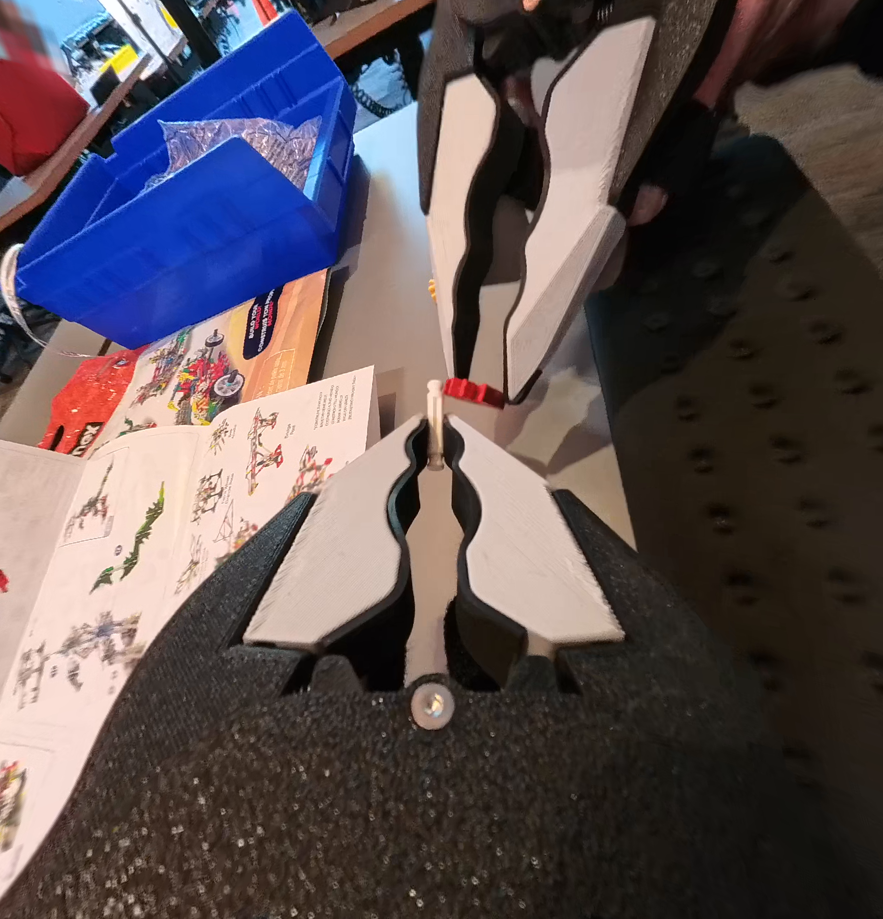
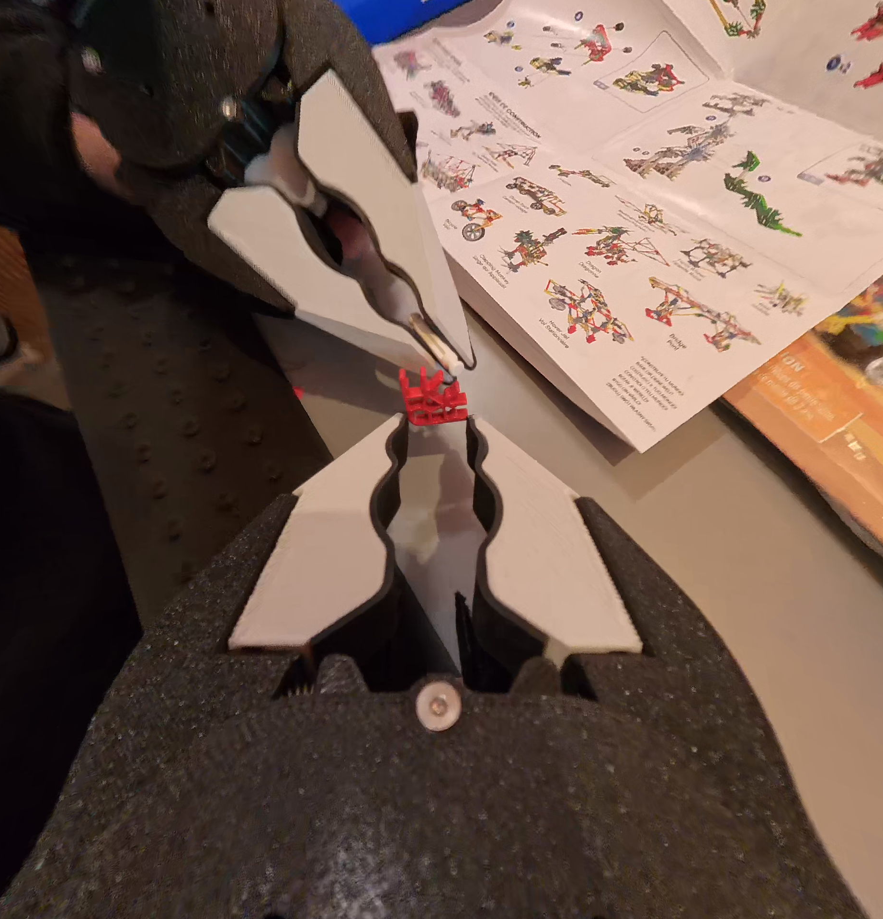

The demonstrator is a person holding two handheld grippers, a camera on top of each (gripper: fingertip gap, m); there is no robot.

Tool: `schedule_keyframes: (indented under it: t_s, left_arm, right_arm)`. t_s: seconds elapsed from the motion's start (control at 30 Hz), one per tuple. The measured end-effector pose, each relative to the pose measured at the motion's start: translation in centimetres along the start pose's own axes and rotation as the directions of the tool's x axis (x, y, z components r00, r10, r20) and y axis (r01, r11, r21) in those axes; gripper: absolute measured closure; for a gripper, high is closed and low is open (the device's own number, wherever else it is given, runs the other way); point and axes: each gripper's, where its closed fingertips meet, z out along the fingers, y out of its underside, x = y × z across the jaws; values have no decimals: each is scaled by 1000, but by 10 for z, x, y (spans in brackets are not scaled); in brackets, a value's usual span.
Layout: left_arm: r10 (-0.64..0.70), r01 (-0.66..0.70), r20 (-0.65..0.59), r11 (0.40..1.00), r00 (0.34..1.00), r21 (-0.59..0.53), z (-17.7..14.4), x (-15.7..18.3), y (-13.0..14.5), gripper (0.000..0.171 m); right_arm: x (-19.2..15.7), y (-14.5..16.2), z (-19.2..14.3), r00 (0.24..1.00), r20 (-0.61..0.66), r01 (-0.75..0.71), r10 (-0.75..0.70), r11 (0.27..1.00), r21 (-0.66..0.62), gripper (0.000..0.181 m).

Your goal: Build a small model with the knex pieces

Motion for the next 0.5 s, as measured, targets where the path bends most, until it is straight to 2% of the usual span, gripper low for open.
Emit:
schedule_keyframes:
  t_s: [0.1,0.17,0.23,0.37,0.5]
  left_arm:
    - [37,-37,7,999,999,-30,-5,0,6,170]
    - [30,-29,11,999,999,-33,-8,-2,9,170]
    - [23,-23,19,999,1000,-33,-11,-4,10,170]
    - [21,-19,25,999,999,-46,-13,-6,15,170]
    - [16,-16,8,999,1000,-47,-11,-3,16,170]
  right_arm:
    - [7,6,-2,961,-50,263,-270,958,-111,158]
    - [17,14,-1,870,-73,457,-487,854,-247,158]
    - [23,19,2,770,-51,589,-636,739,-326,158]
    - [24,22,9,661,-3,695,-751,613,-376,158]
    - [27,29,14,592,52,742,-804,518,-426,158]
